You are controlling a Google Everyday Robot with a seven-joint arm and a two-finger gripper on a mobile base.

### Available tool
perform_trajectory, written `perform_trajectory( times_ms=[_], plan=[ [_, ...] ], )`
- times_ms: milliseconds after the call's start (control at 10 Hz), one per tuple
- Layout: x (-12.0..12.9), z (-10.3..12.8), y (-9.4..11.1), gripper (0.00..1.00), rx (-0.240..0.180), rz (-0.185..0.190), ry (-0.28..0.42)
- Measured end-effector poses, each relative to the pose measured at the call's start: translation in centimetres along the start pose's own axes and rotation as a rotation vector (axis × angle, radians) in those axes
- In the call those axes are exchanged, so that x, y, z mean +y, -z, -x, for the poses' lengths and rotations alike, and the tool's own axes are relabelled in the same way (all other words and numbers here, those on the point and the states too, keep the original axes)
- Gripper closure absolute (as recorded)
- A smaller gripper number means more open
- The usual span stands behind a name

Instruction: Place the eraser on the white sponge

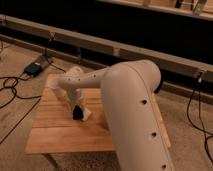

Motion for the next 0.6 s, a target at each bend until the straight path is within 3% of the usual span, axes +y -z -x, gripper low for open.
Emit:
perform_trajectory(
  times_ms=[600],
  plan=[
    [-0.54,-0.09,0.34,0.20,0.001,-0.013,-0.006]
  ],
)
